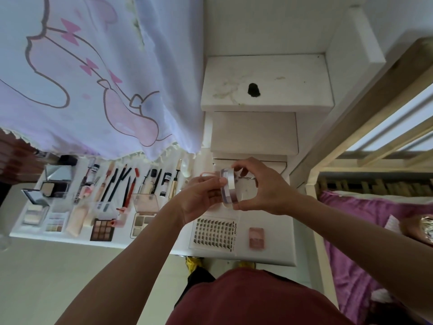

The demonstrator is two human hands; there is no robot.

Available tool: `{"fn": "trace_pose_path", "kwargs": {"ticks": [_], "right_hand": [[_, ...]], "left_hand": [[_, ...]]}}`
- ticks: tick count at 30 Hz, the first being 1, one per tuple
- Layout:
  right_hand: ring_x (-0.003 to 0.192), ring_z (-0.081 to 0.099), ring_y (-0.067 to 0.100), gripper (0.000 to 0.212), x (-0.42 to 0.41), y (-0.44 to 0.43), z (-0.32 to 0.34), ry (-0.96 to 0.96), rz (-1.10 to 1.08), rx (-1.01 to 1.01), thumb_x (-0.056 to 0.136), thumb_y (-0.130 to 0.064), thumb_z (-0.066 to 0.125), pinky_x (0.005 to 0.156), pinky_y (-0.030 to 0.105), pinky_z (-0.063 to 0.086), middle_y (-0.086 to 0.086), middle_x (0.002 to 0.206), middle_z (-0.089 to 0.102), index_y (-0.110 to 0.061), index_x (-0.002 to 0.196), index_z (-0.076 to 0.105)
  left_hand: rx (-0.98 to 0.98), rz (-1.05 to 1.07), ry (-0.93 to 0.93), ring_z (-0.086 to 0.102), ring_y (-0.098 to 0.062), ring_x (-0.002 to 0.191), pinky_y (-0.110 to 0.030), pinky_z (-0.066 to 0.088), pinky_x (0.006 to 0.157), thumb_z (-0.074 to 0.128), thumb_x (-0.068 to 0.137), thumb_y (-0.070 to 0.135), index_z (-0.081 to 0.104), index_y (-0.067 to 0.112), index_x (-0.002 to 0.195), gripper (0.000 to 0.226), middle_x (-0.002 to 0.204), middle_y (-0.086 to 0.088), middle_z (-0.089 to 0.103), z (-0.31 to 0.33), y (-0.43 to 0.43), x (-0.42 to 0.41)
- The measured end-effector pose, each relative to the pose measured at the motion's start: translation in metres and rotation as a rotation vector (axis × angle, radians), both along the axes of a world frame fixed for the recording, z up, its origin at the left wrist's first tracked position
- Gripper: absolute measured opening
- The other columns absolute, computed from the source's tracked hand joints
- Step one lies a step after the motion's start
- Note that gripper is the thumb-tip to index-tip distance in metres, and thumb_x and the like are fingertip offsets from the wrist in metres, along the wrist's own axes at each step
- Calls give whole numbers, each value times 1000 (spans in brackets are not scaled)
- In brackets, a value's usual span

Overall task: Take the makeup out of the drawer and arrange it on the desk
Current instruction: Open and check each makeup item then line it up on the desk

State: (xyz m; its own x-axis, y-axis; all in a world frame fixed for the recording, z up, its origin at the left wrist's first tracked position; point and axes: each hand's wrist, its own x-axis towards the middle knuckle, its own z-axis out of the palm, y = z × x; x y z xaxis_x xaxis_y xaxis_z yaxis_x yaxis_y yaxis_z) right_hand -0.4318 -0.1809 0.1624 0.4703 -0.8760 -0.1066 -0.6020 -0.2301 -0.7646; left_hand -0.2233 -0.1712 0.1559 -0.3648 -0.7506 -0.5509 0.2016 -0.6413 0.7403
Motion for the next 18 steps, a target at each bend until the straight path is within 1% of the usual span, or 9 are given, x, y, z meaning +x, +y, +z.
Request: {"fn": "trace_pose_path", "kwargs": {"ticks": [3,5,7,9,10,12,13,15,18], "right_hand": [[111,48,-2,97,1,3,-1,6,6,59,59,-53,87,84,20,45,-21,128,44,-36,141,36],[111,50,-1,96,0,4,1,-14,-16,105,61,-61,83,85,25,46,-18,128,50,-34,142,39],[108,53,2,86,0,4,4,-6,-26,102,63,-59,82,87,32,49,-16,121,57,-32,137,46],[107,53,3,86,1,4,6,28,-15,72,62,-53,86,93,37,50,-18,119,56,-32,135,45],[108,53,2,89,1,4,6,46,-4,52,61,-51,87,94,38,49,-19,121,53,-34,136,43],[111,50,1,95,-1,5,4,70,17,34,60,-51,86,96,37,49,-19,128,48,-38,140,36],[112,49,1,99,-2,6,4,71,18,41,61,-53,85,97,35,48,-18,131,47,-39,143,33],[111,49,2,99,-4,9,4,66,-2,60,63,-63,80,96,35,47,-17,131,48,-39,146,31],[105,52,1,88,-4,10,7,72,-30,40,62,-77,68,92,38,50,-19,121,55,-37,137,44]], "left_hand": [[-2,6,13,58,-38,105,-49,40,105,79,65,26,51,-15,125,78,116,-28,57,-2,0,4],[8,-3,32,61,-35,101,-44,47,99,78,66,25,56,-12,121,70,111,-25,62,-1,0,5],[13,-13,45,64,-29,94,-37,52,90,79,65,24,62,-7,113,60,102,-20,65,-2,0,4],[15,-20,48,64,-28,92,-36,53,88,82,62,24,65,-4,108,56,99,-18,67,-2,1,4],[12,-20,44,64,-29,93,-37,52,90,84,60,25,64,-5,110,62,102,-20,67,-3,2,3],[7,-24,40,62,-33,100,-40,49,95,88,57,29,58,-11,120,80,110,-24,63,-4,4,3],[5,-26,42,61,-34,101,-40,49,95,88,58,29,55,-12,123,84,112,-25,61,-5,4,3],[7,-24,57,63,-30,98,-36,52,90,84,62,26,55,-13,122,77,110,-24,62,-5,6,2],[6,-33,73,65,-27,93,-32,55,85,81,64,25,61,-8,114,64,104,-20,65,-5,6,1]]}}
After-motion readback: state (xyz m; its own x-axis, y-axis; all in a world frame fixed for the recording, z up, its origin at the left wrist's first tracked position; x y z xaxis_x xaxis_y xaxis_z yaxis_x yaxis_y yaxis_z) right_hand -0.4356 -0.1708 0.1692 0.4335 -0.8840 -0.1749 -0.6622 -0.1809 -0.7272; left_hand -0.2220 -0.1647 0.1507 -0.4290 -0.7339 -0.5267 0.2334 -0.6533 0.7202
